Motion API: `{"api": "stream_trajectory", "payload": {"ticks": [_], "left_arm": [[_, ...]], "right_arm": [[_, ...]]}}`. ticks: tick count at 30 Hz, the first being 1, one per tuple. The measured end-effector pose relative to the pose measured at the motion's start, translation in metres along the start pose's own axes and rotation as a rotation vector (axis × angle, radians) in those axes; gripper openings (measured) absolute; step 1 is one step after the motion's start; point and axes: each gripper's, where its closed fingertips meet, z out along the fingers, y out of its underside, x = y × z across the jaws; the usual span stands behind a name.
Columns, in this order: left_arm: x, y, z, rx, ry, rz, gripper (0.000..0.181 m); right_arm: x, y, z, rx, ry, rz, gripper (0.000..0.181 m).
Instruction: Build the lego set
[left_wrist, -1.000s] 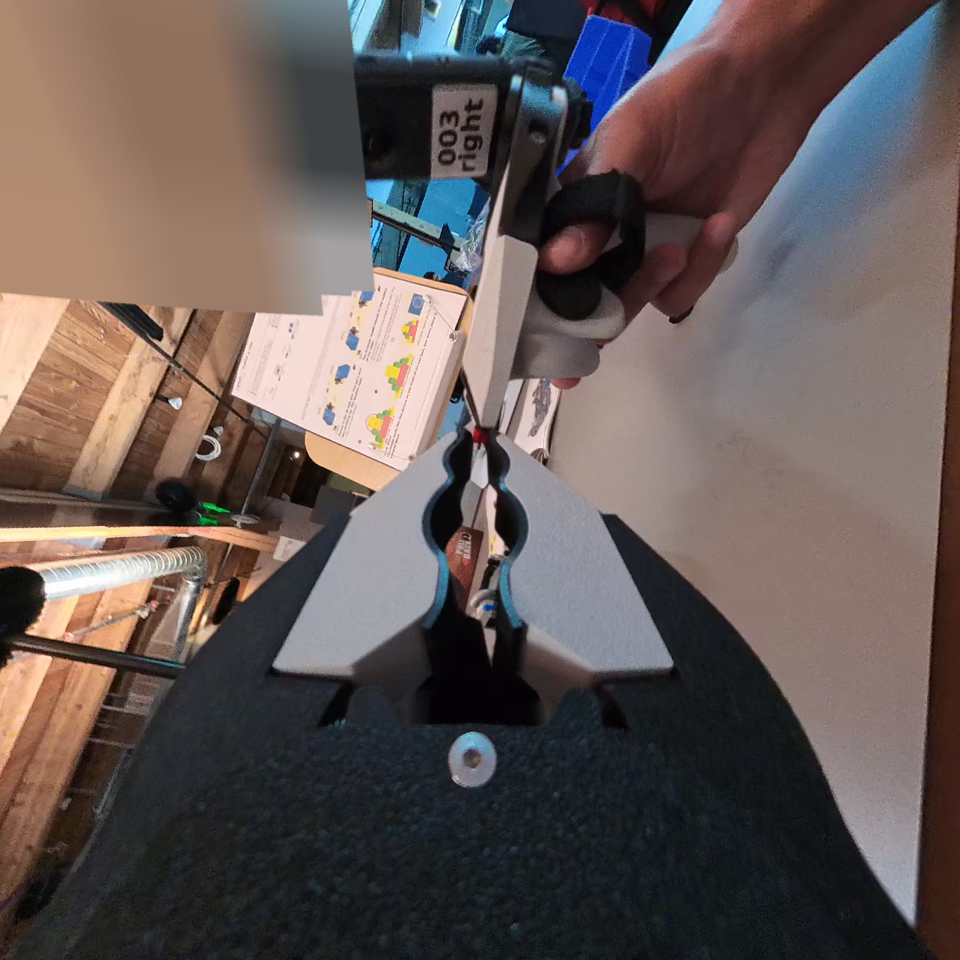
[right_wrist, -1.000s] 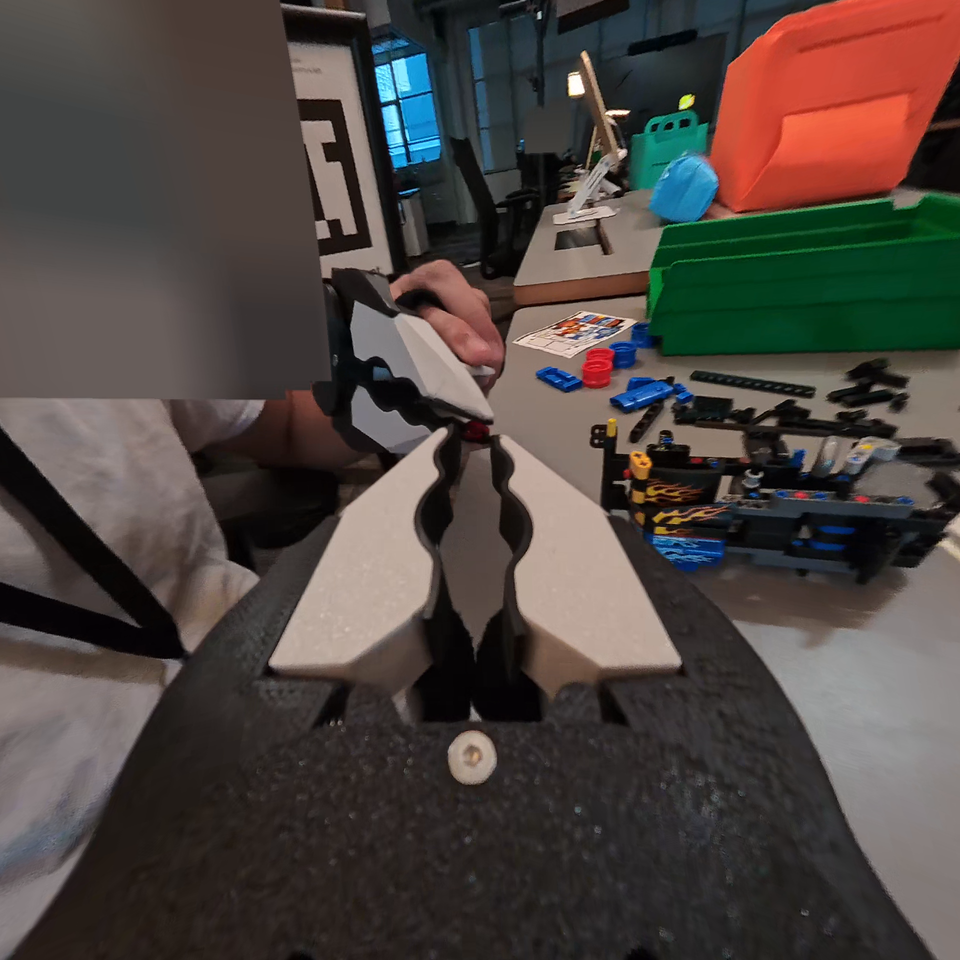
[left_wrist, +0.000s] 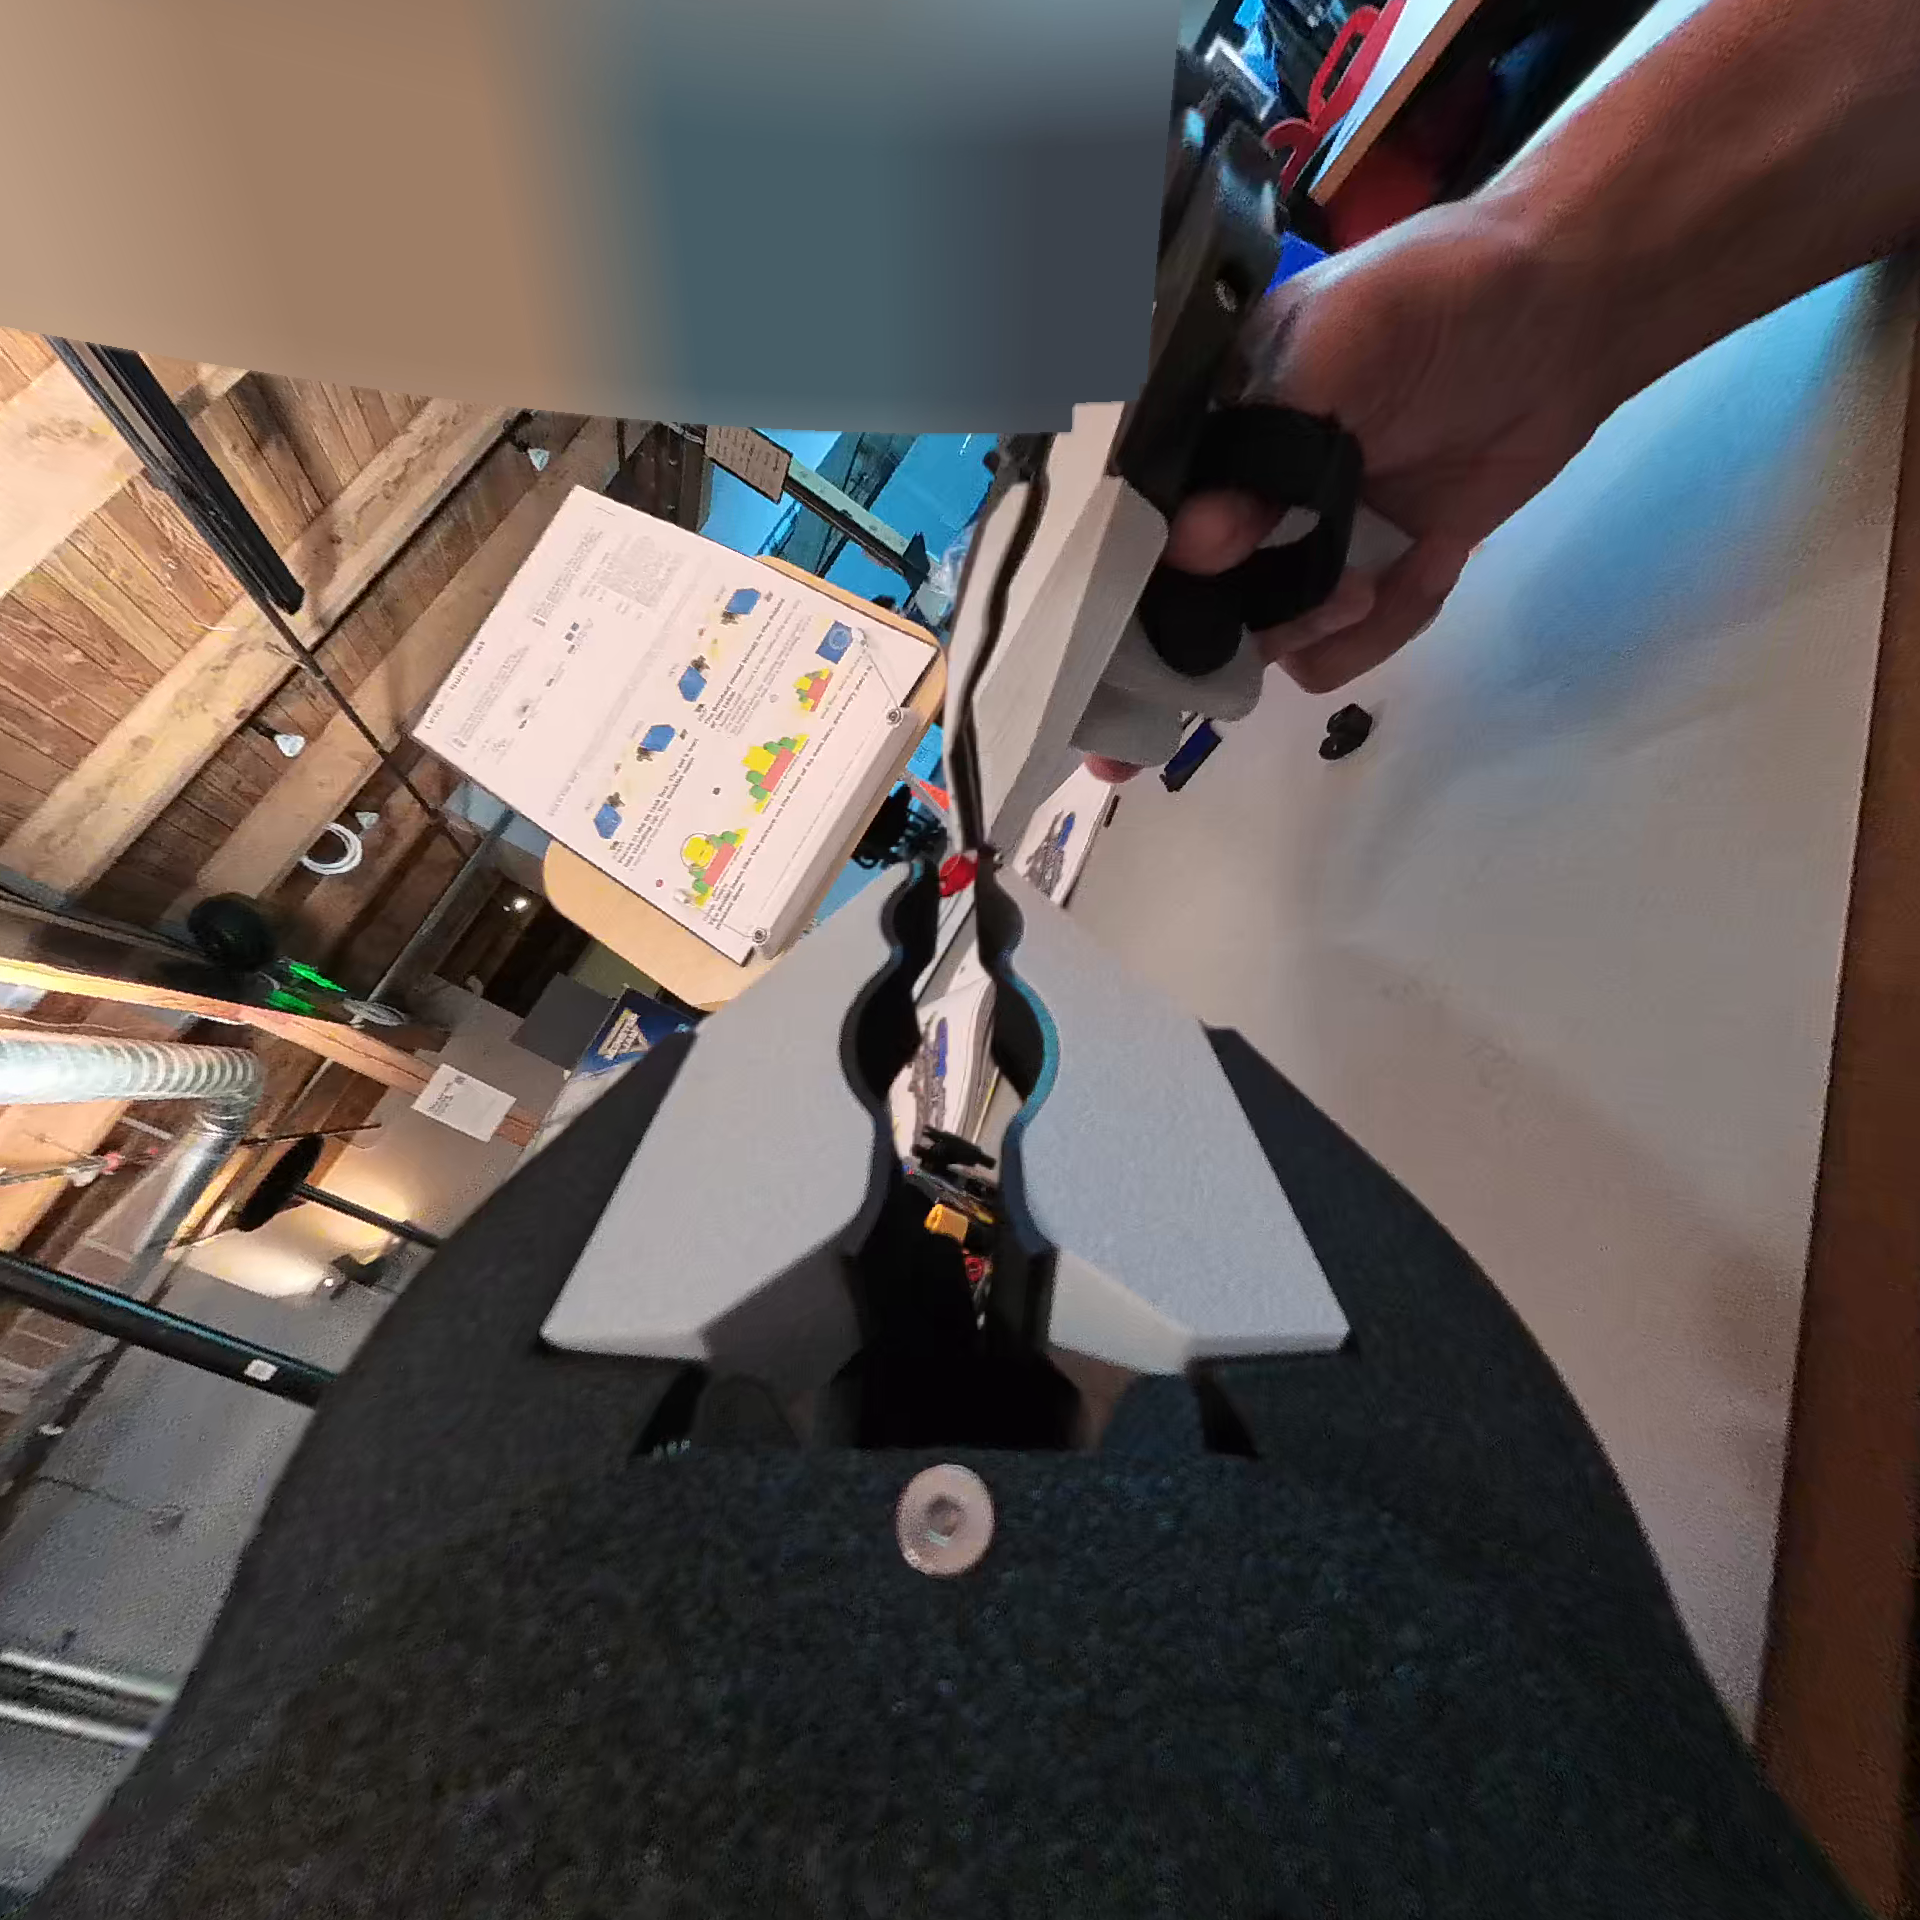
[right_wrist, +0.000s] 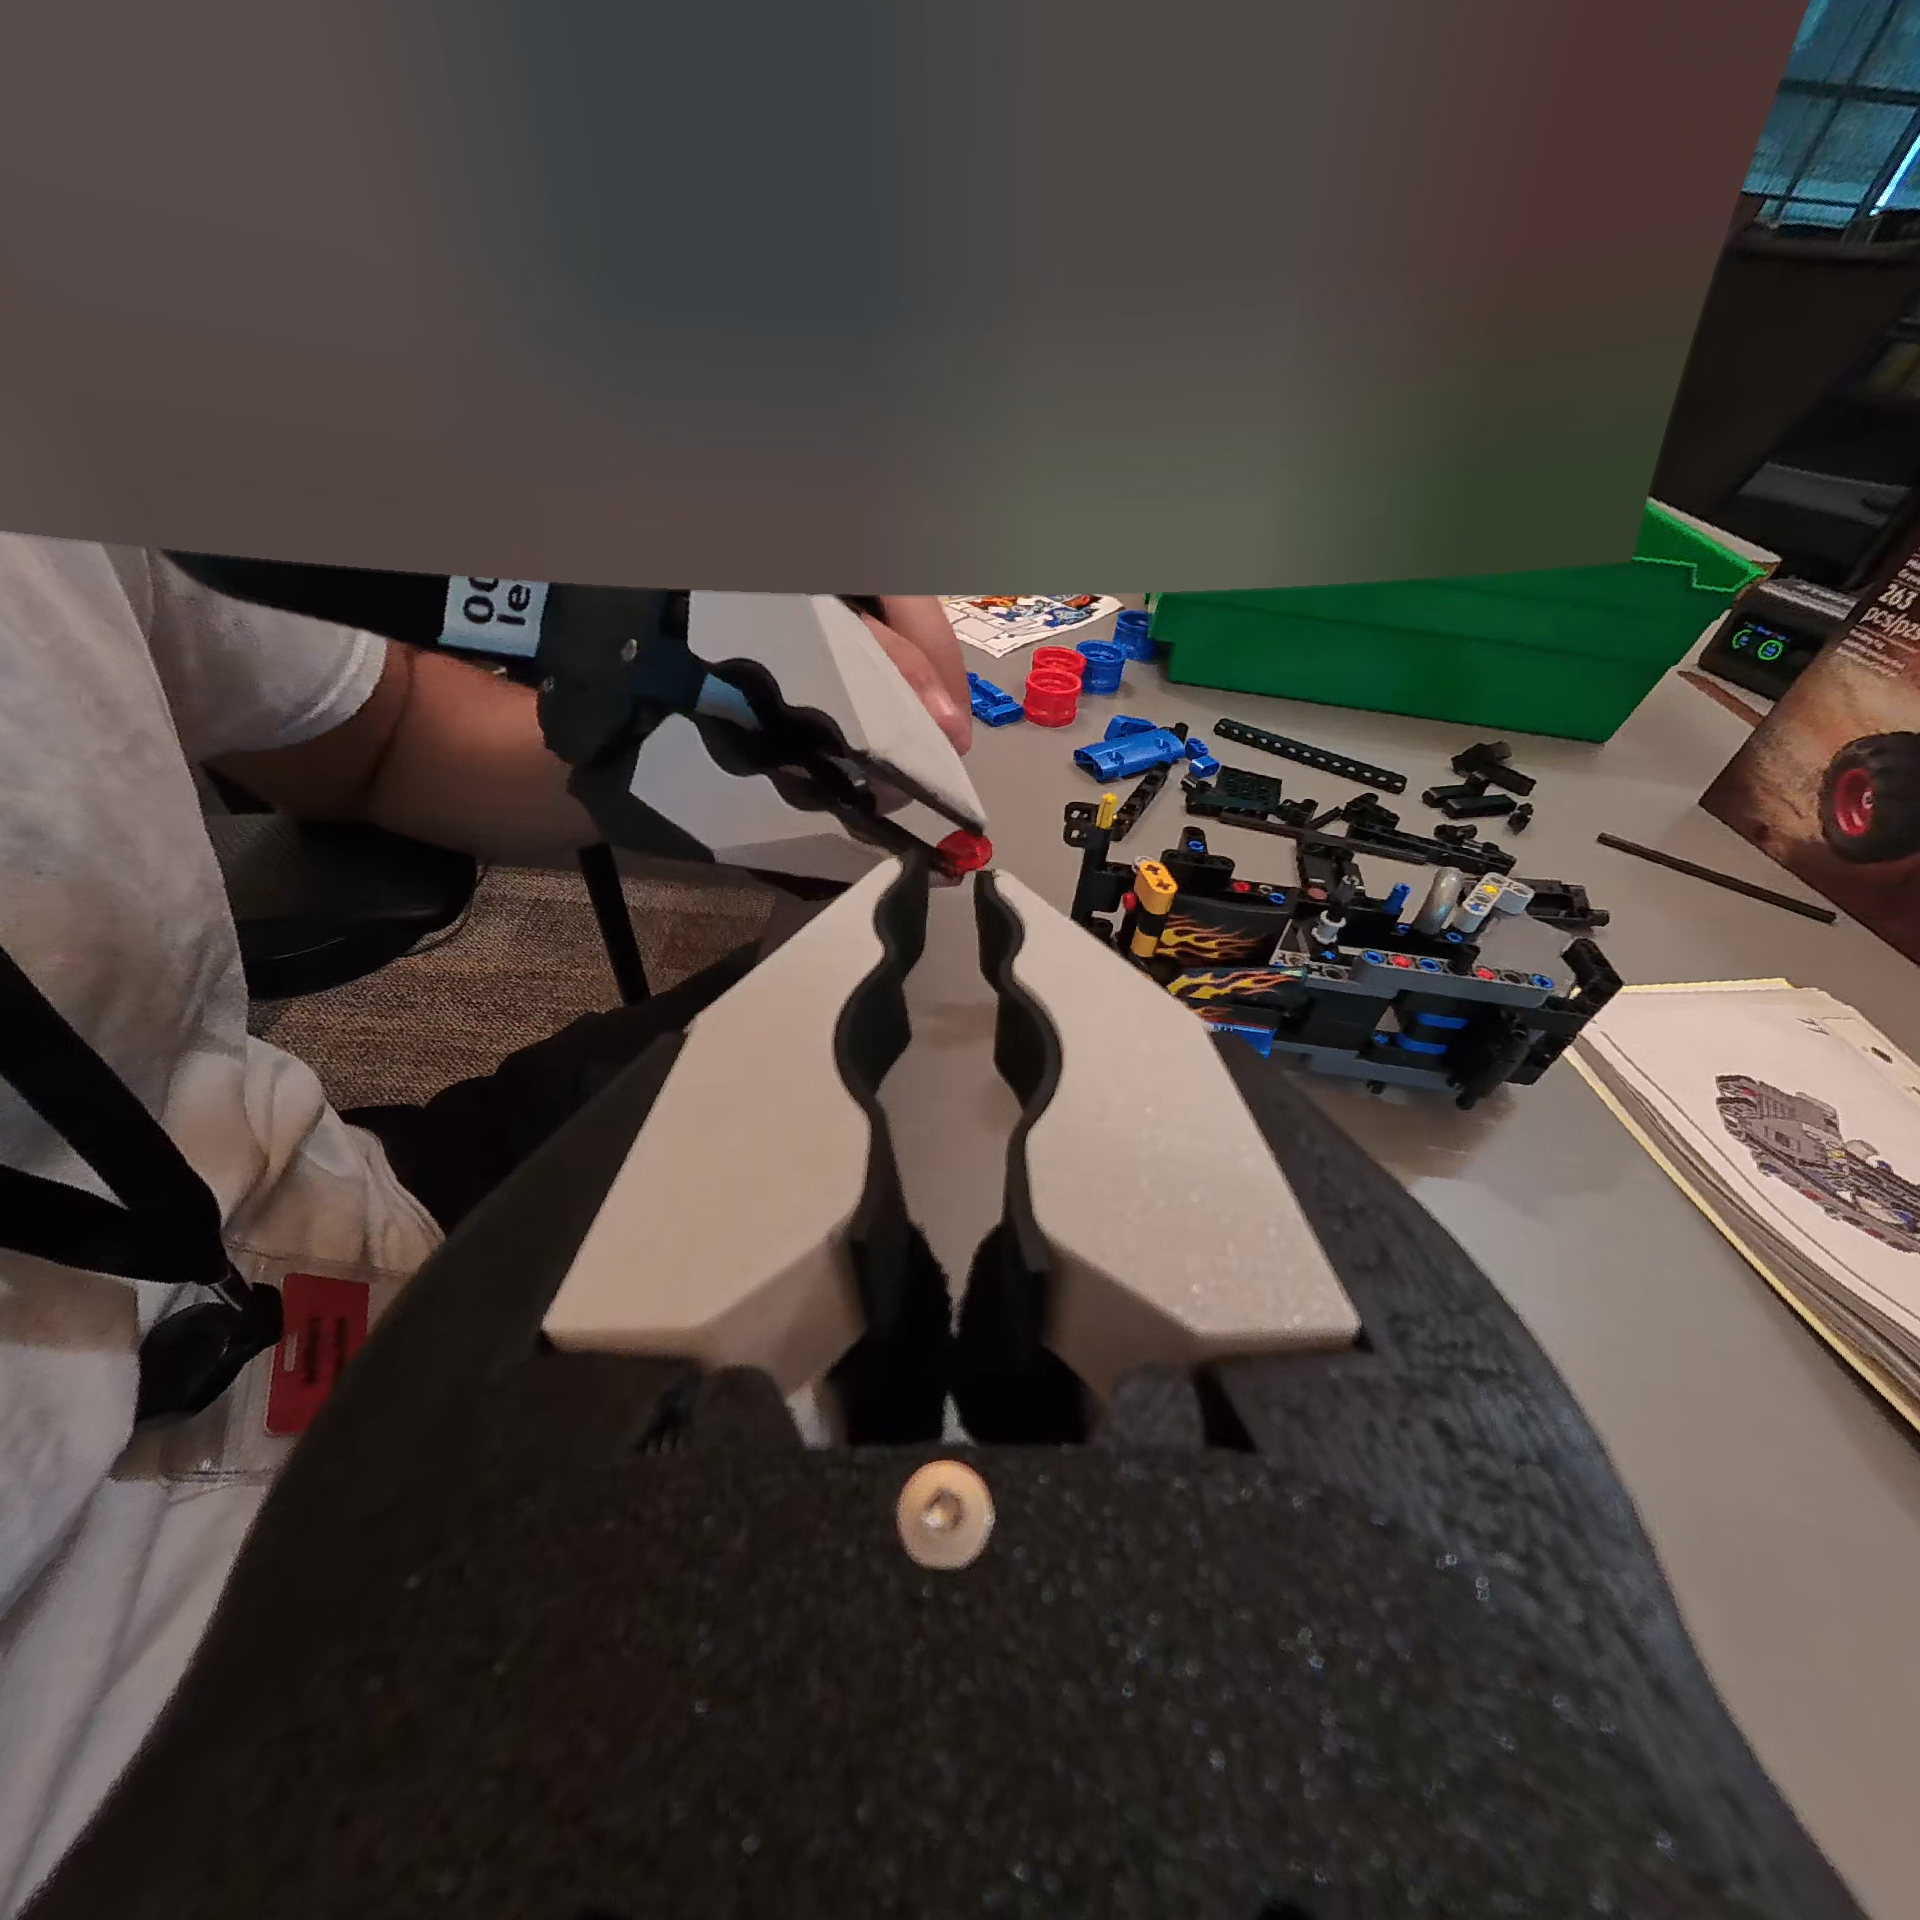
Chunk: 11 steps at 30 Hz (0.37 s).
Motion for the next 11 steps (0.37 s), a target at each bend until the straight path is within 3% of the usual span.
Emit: {"api": "stream_trajectory", "payload": {"ticks": [4,6,11], "left_arm": [[0.000,0.000,0.000,0.007,0.020,-0.054,0.004],[0.002,0.000,0.001,0.009,0.061,-0.174,0.004],[0.004,-0.012,0.002,0.043,0.364,-0.956,0.005]], "right_arm": [[0.000,-0.001,-0.001,0.004,0.004,-0.007,0.008],[0.000,-0.002,-0.004,0.003,0.005,-0.028,0.008],[-0.002,0.002,-0.016,-0.049,-0.006,-0.101,0.009]]}}
